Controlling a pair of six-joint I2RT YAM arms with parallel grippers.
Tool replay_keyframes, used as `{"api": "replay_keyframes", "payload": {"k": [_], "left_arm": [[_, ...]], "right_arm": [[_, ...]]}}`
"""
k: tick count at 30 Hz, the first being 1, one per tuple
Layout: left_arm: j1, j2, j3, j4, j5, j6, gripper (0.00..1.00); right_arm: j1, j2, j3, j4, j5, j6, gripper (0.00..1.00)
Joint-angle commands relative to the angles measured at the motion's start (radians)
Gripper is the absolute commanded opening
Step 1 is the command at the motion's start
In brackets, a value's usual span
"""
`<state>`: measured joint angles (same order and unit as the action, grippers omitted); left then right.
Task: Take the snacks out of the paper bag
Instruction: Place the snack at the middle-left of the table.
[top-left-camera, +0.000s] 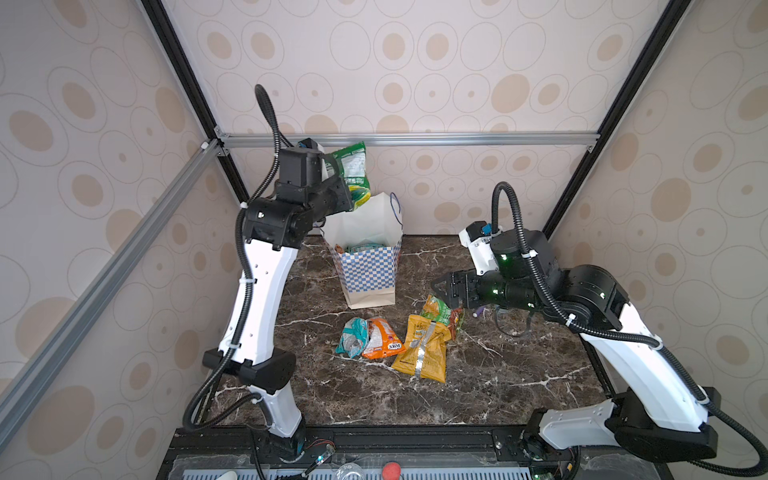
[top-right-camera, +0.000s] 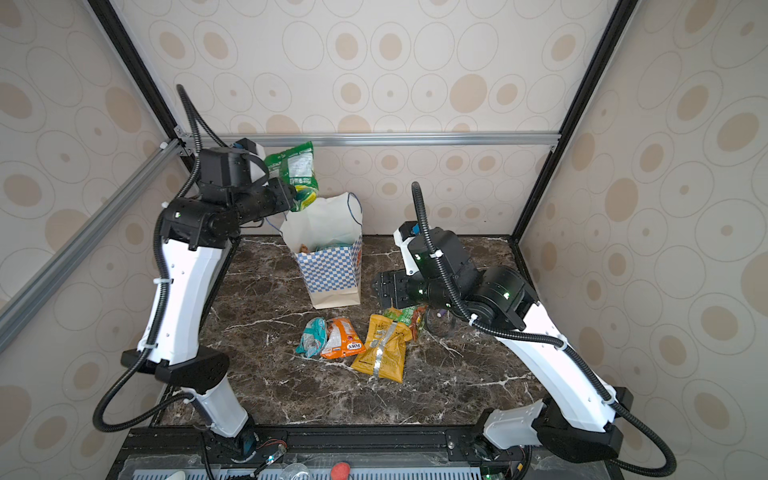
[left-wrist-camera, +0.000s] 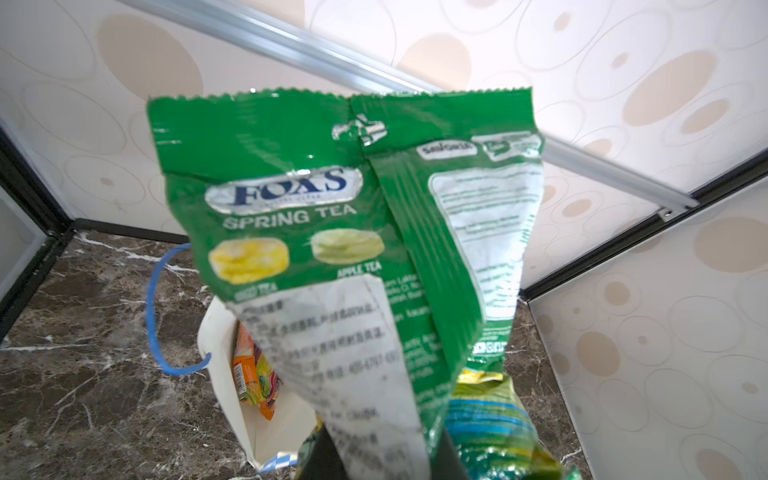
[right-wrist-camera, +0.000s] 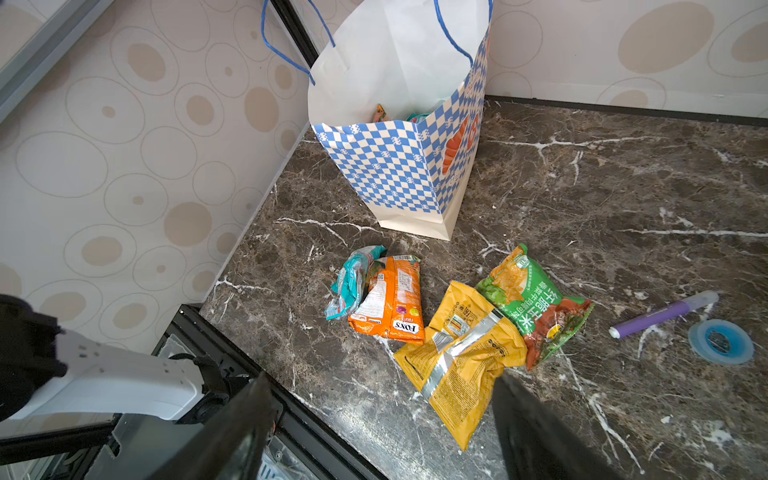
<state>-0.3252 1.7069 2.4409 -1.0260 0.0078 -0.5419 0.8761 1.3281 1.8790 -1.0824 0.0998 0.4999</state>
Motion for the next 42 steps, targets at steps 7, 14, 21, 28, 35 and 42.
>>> {"api": "replay_keyframes", "payload": {"k": [7,14,21,28,35,42], "left_arm": [[0.005,-0.378,-0.475,0.109,-0.22,0.028,0.0],[0.007,-0.707,-0.919,0.242,-0.392,-0.053,0.0],[0.006,-0.918,-1.262,0.292,-0.485,-0.197,0.0],[0.012,-0.935,-1.507,0.365,-0.359,-0.274,0.0],[0.052,-0.839,-1.669,0.456,-0.216,-0.283,0.0],[0.156,-0.71,-1.856,0.737,0.03,-0.316,0.0]], "right_arm": [[0.008,0.017,-0.061,0.035,-0.035,-0.011,0.86],[0.008,0.005,-0.094,0.037,-0.035,-0.028,1.0],[0.008,0.019,-0.104,0.04,-0.055,-0.054,1.0],[0.008,0.034,-0.107,0.036,-0.071,-0.049,1.0],[0.008,0.026,-0.119,0.021,-0.069,-0.04,1.0],[0.008,-0.022,-0.156,0.021,-0.043,-0.021,1.0]]}}
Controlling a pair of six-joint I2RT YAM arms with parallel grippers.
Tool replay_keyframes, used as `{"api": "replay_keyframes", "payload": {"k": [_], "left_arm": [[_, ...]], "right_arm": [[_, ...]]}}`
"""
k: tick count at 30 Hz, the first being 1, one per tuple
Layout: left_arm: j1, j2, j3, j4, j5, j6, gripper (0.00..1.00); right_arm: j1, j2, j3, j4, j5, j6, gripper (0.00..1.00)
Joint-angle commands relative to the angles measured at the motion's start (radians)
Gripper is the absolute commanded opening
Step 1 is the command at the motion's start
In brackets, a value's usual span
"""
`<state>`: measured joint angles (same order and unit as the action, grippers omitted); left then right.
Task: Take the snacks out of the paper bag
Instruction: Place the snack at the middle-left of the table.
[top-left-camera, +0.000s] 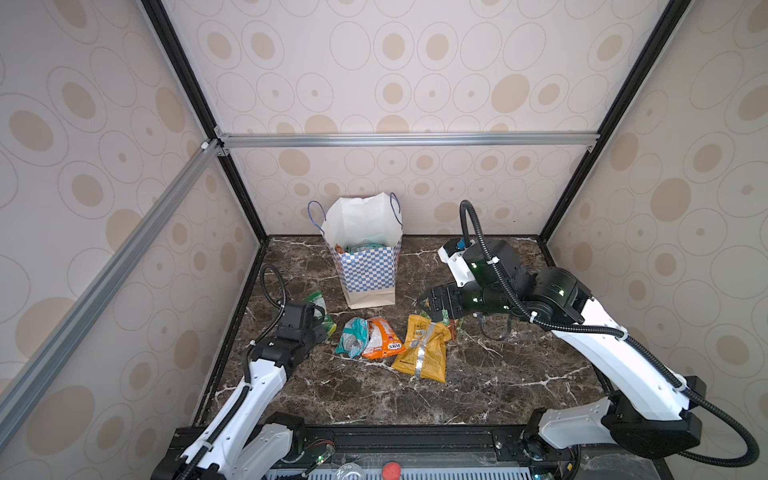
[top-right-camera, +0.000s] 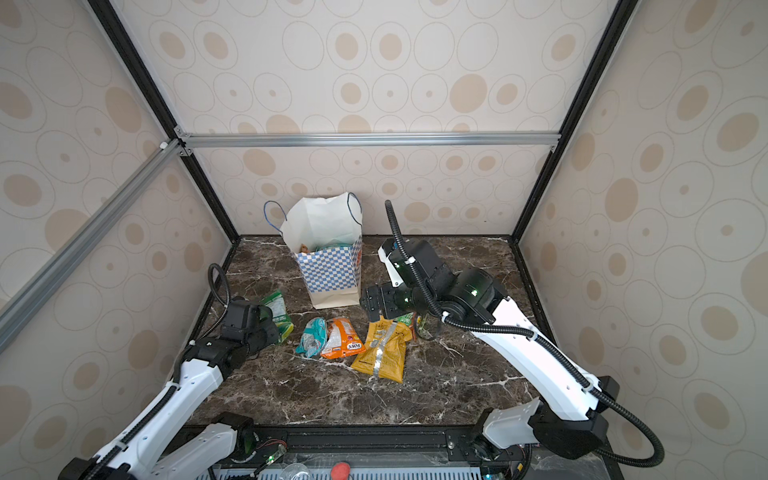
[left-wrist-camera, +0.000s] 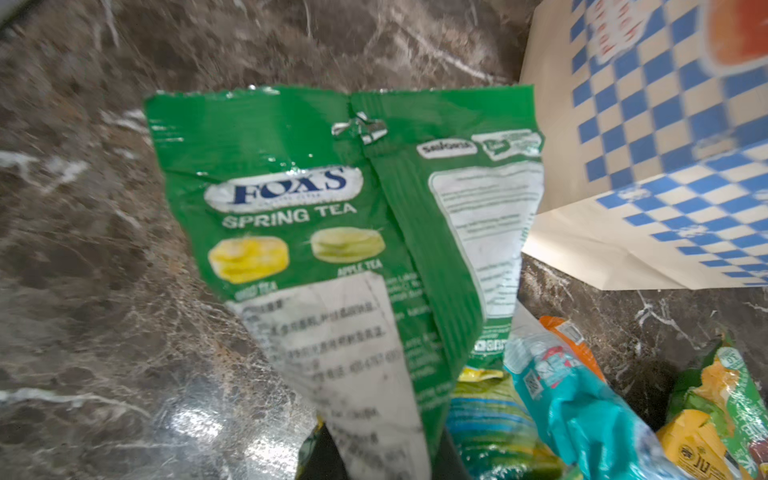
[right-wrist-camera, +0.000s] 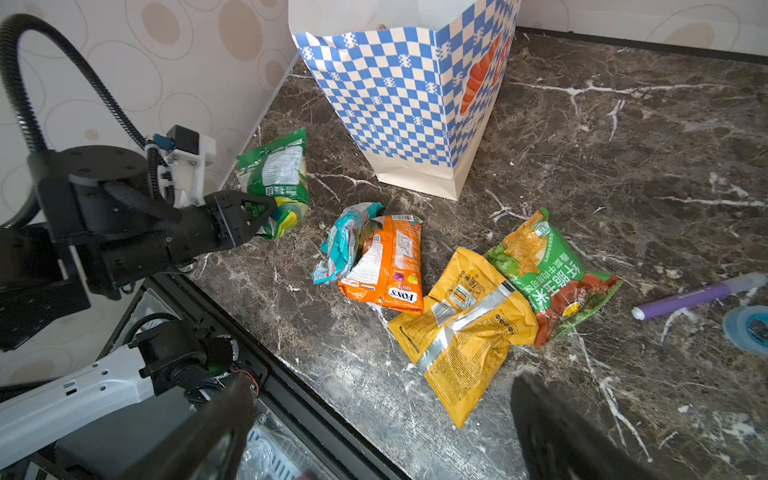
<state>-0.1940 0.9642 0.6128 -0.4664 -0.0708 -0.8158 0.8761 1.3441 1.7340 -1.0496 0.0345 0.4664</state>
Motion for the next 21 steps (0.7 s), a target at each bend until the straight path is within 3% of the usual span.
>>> {"api": "replay_keyframes", "payload": {"k": [1,8,21], "left_arm": [[0.031,0.052,-0.044,0.214,0.119,-0.047,0.0],[0.077,0.188,-0.052,0.306,0.129,-0.044,0.01],[0.082,0.224,0.11,0.23,0.129,0.033,0.7]], "right_arm": [[0.008,-0.042,-0.01,-0.014,0.029,0.017,1.0],[0.008,-0.081,-0.034,-0.021,0.057,0.037,1.0],[0.008,-0.099,-0.043,-0.009,0.076,0.061,1.0]]}}
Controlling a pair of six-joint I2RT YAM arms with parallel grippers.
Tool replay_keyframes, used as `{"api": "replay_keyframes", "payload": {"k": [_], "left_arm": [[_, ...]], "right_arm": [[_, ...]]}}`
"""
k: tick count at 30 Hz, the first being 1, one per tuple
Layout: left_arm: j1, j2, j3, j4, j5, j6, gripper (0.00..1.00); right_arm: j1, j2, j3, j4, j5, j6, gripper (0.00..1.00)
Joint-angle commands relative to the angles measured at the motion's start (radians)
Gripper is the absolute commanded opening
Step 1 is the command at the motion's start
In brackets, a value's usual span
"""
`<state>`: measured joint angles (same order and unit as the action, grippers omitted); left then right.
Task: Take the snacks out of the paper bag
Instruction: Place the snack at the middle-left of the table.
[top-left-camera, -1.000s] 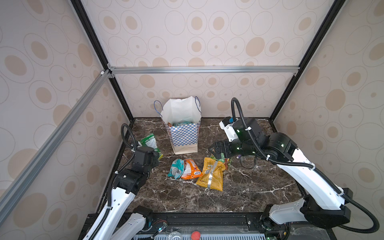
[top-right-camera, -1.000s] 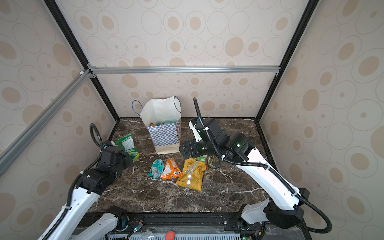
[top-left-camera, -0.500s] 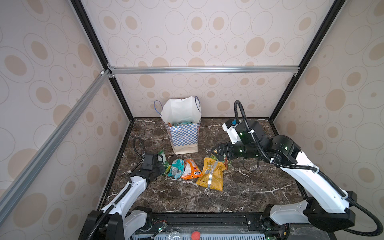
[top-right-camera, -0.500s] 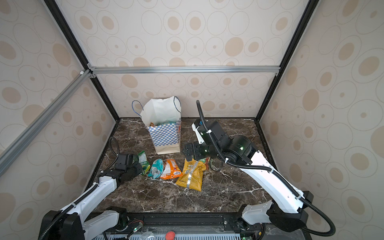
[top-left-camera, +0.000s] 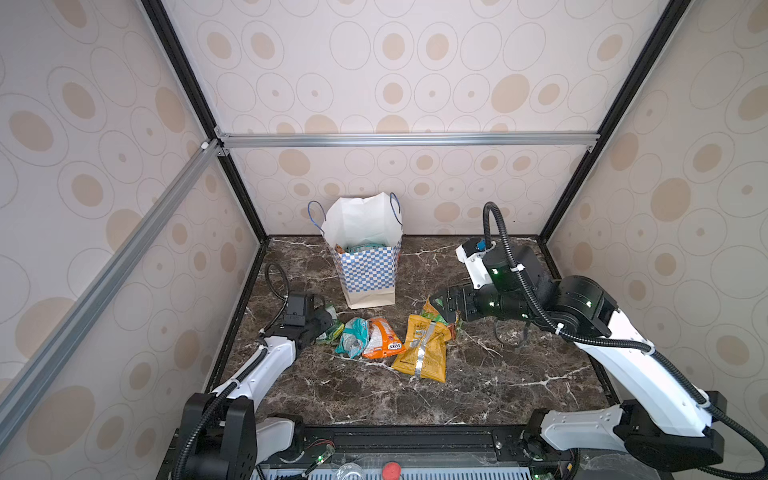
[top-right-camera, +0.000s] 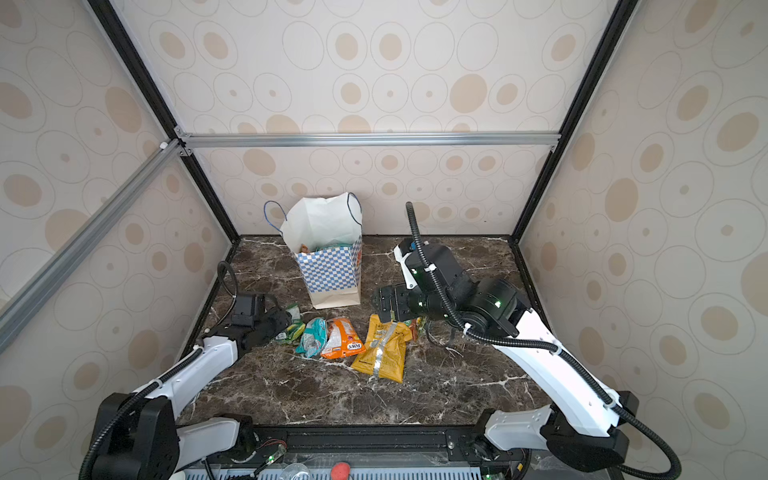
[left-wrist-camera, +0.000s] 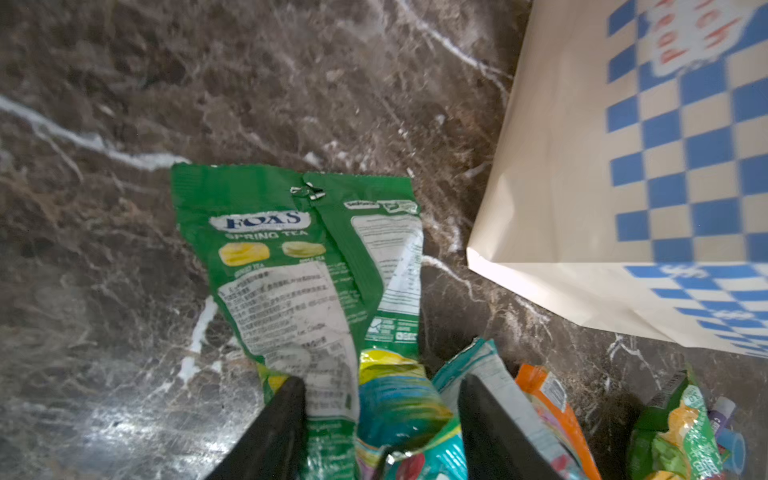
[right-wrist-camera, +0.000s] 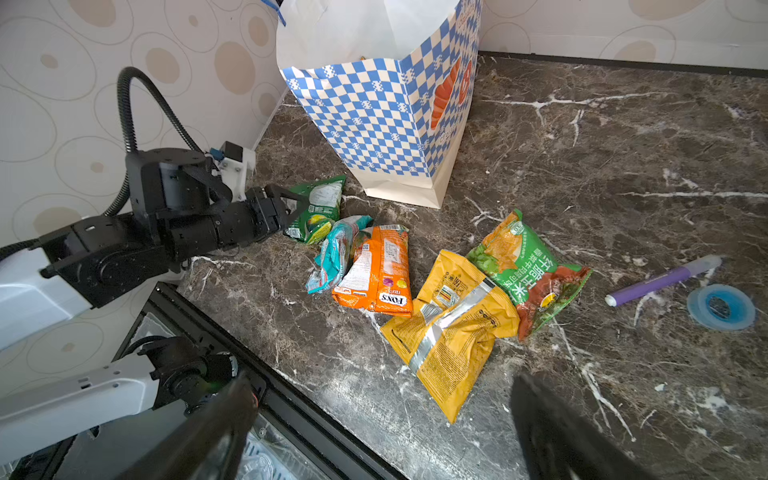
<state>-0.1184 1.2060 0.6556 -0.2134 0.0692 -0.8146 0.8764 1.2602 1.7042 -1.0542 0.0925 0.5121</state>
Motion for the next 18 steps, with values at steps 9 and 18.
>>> {"api": "replay_keyframes", "payload": {"k": [9,18], "left_arm": [[0.006,-0.077,0.275,-0.146,-0.062,0.058,0.98],[0.005,-0.049,0.636,-0.274,-0.064,0.047,0.98]], "right_arm": [[0.007,0.022,0.027,0.002,-0.003,-0.013,1.0],[0.007,0.046,0.051,0.003,-0.01,-0.043,1.0]]}}
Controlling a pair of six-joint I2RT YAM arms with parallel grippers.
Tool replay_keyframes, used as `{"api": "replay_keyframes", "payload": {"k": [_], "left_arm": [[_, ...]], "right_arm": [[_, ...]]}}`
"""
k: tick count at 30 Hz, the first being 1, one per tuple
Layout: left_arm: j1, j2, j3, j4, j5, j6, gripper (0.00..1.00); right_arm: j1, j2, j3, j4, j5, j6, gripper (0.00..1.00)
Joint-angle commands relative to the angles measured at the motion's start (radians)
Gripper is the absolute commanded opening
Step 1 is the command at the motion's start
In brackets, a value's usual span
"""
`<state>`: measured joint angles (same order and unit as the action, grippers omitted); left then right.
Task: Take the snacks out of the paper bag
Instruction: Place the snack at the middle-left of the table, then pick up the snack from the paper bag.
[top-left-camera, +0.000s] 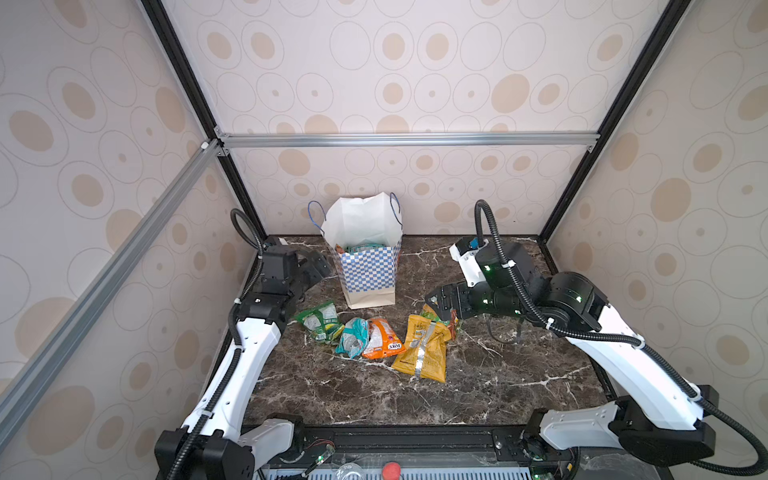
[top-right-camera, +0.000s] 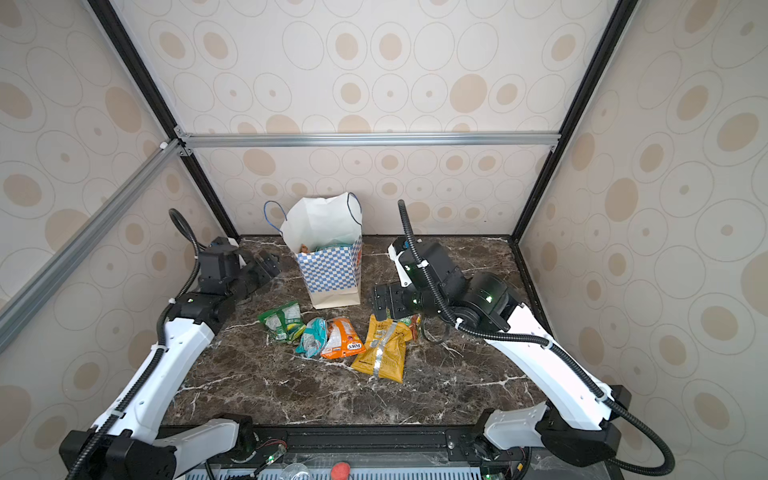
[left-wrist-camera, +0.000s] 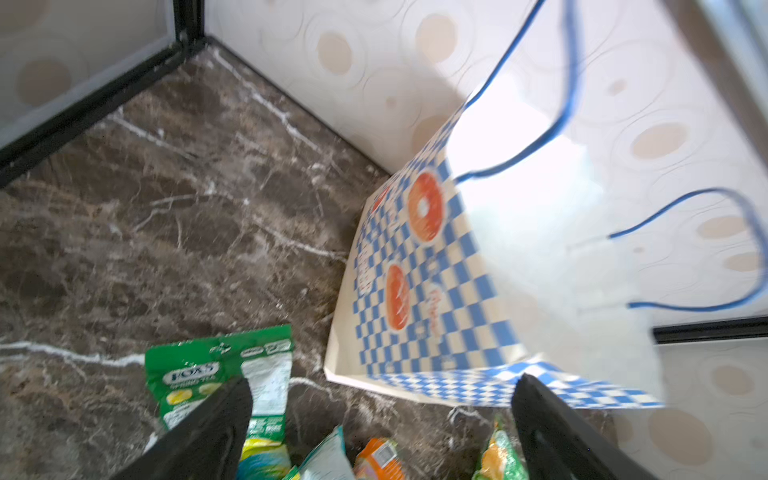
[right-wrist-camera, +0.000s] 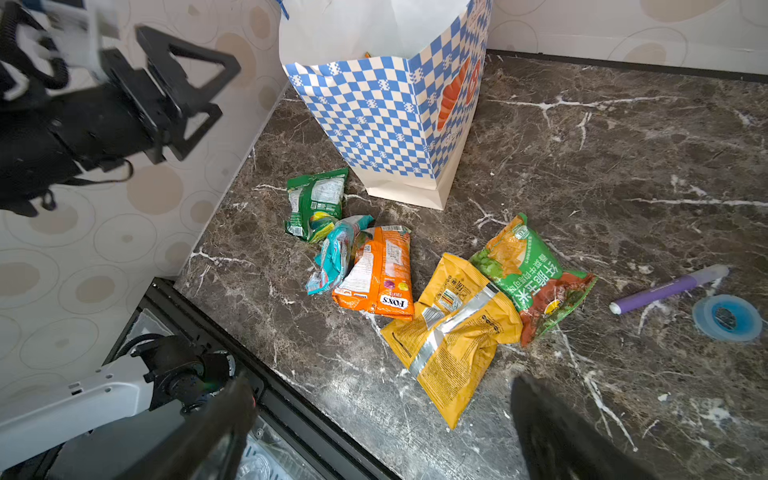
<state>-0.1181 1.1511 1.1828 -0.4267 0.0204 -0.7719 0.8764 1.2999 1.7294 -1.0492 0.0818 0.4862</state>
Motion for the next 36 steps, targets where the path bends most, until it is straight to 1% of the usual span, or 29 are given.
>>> {"api": "replay_keyframes", "payload": {"k": [1,6,9,12,17,22,24,30,33,36], "left_arm": [[0.005,0.018,0.149,-0.067,-0.012,0.001,0.98],[-0.008,0.084,0.339,-0.094,0.004,-0.004,0.98],[-0.029,0.129,0.422,-0.097,0.006,-0.006,0.98],[-0.071,0.177,0.476,-0.083,0.0,-0.007,0.98],[-0.169,0.292,0.596,-0.099,-0.056,0.028,0.98],[-0.28,0.472,0.822,-0.263,-0.16,0.149,0.97],[-0.307,0.538,0.894,-0.33,-0.19,0.187,0.97],[-0.313,0.725,1.057,-0.506,-0.251,0.268,0.97],[-0.312,0.819,1.132,-0.579,-0.279,0.294,0.93],[-0.298,0.901,1.195,-0.629,-0.251,0.292,0.86]], "right_arm": [[0.007,0.004,0.026,-0.002,0.002,-0.017,1.0],[0.008,-0.002,0.024,-0.002,0.005,-0.017,1.0],[0.008,-0.008,0.021,-0.003,0.014,-0.017,1.0],[0.008,-0.016,0.017,0.0,0.023,-0.011,1.0],[0.008,-0.015,0.019,0.003,0.022,-0.005,1.0],[0.007,-0.013,0.019,-0.002,0.026,-0.001,1.0],[0.007,-0.014,0.019,-0.005,0.031,0.002,1.0],[0.008,-0.019,0.019,-0.01,0.044,0.012,1.0],[0.007,-0.018,0.022,-0.013,0.048,0.015,1.0],[0.007,-0.015,0.035,-0.033,0.051,0.02,1.0]]}}
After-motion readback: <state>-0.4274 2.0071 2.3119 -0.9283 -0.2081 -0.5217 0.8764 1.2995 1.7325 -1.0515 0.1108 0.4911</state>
